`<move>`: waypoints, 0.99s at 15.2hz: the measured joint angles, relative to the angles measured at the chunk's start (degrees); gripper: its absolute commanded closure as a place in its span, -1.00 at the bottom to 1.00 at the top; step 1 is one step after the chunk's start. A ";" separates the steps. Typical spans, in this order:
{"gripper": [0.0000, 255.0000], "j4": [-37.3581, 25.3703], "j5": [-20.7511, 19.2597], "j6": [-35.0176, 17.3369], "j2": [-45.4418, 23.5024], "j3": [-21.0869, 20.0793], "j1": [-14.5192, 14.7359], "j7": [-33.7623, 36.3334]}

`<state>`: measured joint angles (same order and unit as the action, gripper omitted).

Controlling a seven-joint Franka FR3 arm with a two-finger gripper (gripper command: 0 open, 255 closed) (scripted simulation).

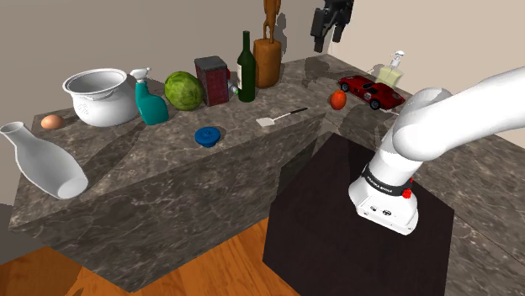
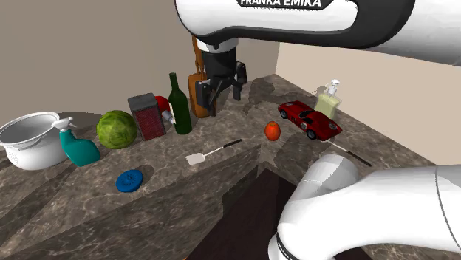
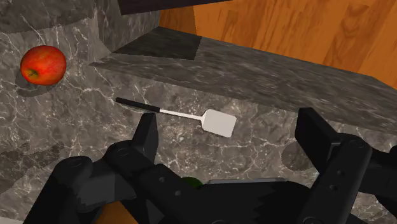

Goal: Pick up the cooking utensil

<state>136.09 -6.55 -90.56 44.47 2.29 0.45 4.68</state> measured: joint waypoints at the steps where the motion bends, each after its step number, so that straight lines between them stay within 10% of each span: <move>1: -1.00 0.00 0.00 0.00 0.00 0.00 0.00 0.00; 15: -1.00 10.34 -9.77 -24.45 -12.66 17.58 5.08 -34.40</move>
<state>146.42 -16.32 -115.01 31.80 19.87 5.53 -29.72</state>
